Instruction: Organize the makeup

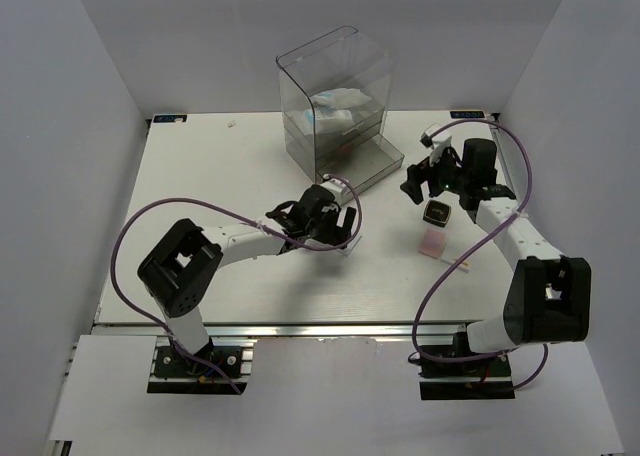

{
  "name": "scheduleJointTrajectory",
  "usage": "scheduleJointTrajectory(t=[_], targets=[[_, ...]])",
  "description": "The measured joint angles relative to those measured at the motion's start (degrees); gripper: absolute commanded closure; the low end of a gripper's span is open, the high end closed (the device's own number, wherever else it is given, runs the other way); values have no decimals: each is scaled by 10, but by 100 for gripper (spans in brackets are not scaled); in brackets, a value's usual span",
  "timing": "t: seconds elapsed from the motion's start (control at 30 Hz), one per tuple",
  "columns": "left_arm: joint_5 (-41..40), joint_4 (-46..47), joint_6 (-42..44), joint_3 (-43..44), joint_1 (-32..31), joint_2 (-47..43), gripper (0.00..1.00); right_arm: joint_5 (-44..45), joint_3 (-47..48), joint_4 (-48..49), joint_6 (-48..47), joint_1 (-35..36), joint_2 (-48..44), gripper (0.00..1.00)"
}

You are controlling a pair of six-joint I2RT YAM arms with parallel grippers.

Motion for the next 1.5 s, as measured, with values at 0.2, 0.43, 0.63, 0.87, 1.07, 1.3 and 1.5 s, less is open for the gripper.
scheduleJointTrajectory(t=[0.2,0.43,0.63,0.87,1.07,1.3,1.5], targets=[[-11,-1,10,26,0,33,2,1,5,-30,0,-11,7,14],[-21,-20,19,79,-5,86,2,0,5,-77,-5,-12,-4,15],[-23,-42,23,115,-10,132,2,0,-12,-86,-2,-21,-34,14],[-18,-52,38,128,-21,137,2,2,-12,-88,1,-28,-30,14],[3,-58,43,127,-33,137,2,2,-12,-88,5,-32,-10,14],[-42,-74,55,125,-52,141,5,4,-12,-88,7,-33,-9,14],[-126,-82,49,156,-72,164,54,4,-11,-88,9,-37,-9,14]])
